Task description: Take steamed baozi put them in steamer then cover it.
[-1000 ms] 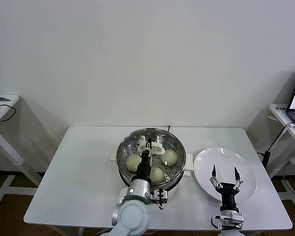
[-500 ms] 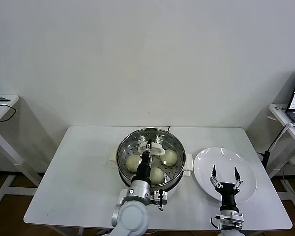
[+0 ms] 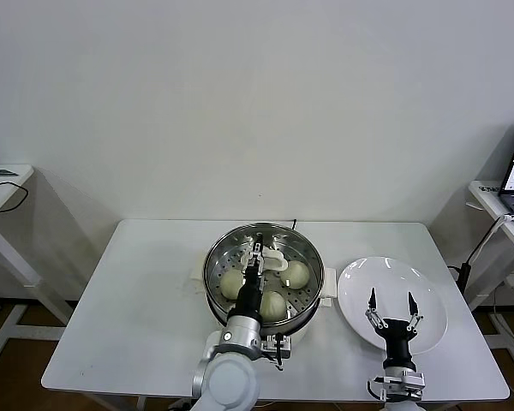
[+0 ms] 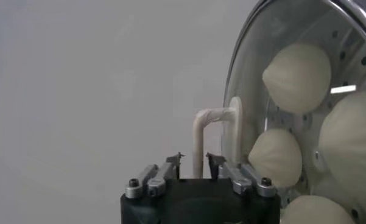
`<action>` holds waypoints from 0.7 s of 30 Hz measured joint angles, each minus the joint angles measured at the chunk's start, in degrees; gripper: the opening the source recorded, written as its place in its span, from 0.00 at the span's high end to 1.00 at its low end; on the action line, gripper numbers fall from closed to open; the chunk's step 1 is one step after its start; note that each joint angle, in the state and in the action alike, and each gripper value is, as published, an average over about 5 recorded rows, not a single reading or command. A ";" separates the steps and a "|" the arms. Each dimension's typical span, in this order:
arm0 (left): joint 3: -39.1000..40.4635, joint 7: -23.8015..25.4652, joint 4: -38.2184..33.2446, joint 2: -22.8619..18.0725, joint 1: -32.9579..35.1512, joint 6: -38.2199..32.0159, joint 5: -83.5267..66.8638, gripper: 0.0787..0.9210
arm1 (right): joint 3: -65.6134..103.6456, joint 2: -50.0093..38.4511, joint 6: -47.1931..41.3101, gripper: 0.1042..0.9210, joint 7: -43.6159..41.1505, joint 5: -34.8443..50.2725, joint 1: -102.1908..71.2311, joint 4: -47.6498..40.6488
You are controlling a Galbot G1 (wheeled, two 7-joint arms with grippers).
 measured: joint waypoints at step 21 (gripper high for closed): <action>-4.34 -1.51 -13.12 6.58 9.23 -1.74 -6.46 0.12 | -0.10 -1.12 -2.09 0.12 -0.59 0.20 0.15 1.31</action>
